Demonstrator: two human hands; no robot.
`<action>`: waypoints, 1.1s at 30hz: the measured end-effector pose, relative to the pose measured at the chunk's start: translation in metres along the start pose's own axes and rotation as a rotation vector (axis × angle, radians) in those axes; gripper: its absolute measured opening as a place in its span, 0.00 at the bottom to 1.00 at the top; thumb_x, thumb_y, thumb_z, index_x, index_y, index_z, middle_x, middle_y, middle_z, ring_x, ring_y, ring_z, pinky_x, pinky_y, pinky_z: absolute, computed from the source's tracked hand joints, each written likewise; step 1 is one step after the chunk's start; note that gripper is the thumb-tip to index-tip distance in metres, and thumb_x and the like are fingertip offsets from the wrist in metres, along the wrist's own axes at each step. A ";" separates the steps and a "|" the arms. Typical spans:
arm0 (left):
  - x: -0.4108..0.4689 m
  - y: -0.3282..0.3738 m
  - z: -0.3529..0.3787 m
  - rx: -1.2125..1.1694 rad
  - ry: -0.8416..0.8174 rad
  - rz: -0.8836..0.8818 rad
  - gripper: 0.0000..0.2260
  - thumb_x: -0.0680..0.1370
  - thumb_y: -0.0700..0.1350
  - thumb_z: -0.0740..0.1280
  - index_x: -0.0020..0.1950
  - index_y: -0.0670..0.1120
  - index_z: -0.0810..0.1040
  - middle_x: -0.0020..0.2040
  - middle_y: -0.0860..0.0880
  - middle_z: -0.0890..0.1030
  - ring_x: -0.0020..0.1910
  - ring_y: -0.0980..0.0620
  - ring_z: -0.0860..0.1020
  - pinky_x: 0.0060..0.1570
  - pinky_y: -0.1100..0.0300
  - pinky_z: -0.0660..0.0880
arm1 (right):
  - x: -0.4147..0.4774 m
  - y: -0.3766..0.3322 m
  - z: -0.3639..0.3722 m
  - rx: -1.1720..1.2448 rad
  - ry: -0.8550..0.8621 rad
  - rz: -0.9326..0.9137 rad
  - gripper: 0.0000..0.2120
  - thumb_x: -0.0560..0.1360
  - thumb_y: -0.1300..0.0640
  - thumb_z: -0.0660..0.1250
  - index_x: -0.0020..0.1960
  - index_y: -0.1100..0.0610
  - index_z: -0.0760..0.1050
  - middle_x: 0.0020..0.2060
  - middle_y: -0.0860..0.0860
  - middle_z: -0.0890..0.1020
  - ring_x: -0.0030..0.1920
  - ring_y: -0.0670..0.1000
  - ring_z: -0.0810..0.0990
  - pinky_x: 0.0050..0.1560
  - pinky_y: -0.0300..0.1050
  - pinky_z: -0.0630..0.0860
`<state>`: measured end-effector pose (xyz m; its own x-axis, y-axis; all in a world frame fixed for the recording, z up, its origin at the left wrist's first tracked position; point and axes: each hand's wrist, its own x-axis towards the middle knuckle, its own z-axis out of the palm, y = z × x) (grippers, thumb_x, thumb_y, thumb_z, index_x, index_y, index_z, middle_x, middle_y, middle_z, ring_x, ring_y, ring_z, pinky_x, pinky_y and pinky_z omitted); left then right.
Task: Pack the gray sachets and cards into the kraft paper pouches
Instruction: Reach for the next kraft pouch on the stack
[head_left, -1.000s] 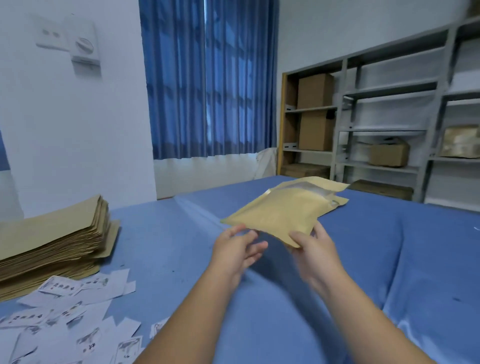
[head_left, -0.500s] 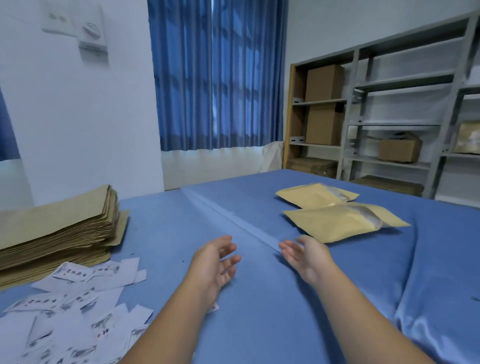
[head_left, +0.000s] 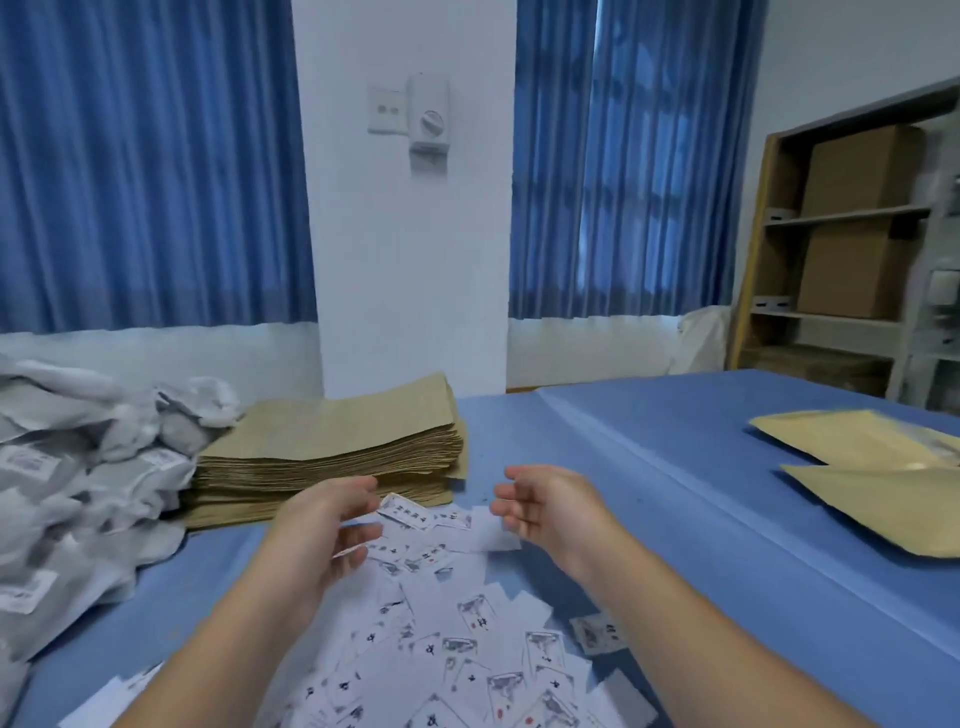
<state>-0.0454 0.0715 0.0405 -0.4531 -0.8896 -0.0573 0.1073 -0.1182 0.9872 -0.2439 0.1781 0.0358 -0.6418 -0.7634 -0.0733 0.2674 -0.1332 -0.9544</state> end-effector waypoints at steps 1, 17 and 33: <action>0.003 0.000 -0.019 -0.003 0.039 0.009 0.07 0.77 0.40 0.65 0.50 0.47 0.82 0.44 0.48 0.82 0.37 0.50 0.80 0.33 0.58 0.72 | 0.002 0.002 0.015 -0.024 -0.025 0.004 0.04 0.78 0.64 0.61 0.50 0.62 0.75 0.39 0.58 0.83 0.33 0.53 0.82 0.33 0.41 0.77; 0.043 -0.047 -0.065 0.404 0.164 -0.001 0.05 0.76 0.46 0.61 0.45 0.55 0.75 0.49 0.52 0.79 0.48 0.48 0.79 0.48 0.56 0.75 | 0.089 -0.006 0.133 -2.004 -0.172 -0.550 0.43 0.73 0.52 0.69 0.78 0.52 0.46 0.78 0.52 0.44 0.77 0.56 0.46 0.74 0.53 0.53; 0.024 -0.035 -0.060 0.641 0.159 0.206 0.12 0.77 0.49 0.63 0.61 0.56 0.72 0.58 0.56 0.68 0.43 0.60 0.76 0.42 0.62 0.72 | 0.052 -0.018 0.142 -2.171 -0.049 -0.901 0.26 0.76 0.63 0.57 0.72 0.50 0.61 0.39 0.50 0.72 0.42 0.56 0.74 0.29 0.44 0.61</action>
<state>-0.0064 0.0281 -0.0048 -0.3390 -0.9257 0.1680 -0.3895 0.3007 0.8706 -0.1804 0.0509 0.0903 -0.1010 -0.9304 0.3524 -0.8456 0.2669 0.4622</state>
